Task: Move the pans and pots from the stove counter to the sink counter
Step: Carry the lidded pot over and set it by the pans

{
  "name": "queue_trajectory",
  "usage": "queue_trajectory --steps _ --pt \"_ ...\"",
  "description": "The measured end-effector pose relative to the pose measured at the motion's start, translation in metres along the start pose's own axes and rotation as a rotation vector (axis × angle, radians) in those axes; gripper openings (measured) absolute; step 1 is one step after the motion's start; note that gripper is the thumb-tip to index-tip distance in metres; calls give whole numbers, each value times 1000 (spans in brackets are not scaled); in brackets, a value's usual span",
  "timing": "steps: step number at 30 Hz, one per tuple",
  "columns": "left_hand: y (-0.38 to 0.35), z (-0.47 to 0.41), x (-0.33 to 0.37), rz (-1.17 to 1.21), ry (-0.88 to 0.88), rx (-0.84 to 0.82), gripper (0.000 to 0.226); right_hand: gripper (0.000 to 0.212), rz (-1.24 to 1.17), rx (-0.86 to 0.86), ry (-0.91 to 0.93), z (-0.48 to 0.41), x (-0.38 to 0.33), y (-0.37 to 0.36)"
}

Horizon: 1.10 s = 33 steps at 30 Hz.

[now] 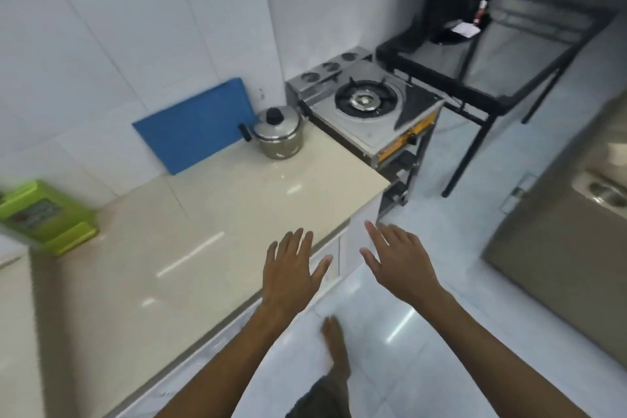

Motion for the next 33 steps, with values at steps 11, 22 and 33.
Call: queue_trajectory --steps 11,22,33 --pt "-17 -218 -75 -9 364 -2 65 58 -45 -62 199 -264 44 -13" --pt "-39 -369 -142 254 887 -11 60 57 -467 -197 12 -514 96 -78" --pt "-96 -485 -158 634 1265 212 37 62 -741 -243 -41 -613 112 -166"
Point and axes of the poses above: each hand's wrist, its own z-axis away from the middle knuckle, its own y-axis out of the back of the hand, x = y × z, the point moved 2 cm from there along -z, towards the middle knuckle, and after that the axes turned 5 degrees about y, right-handed, at the moved point
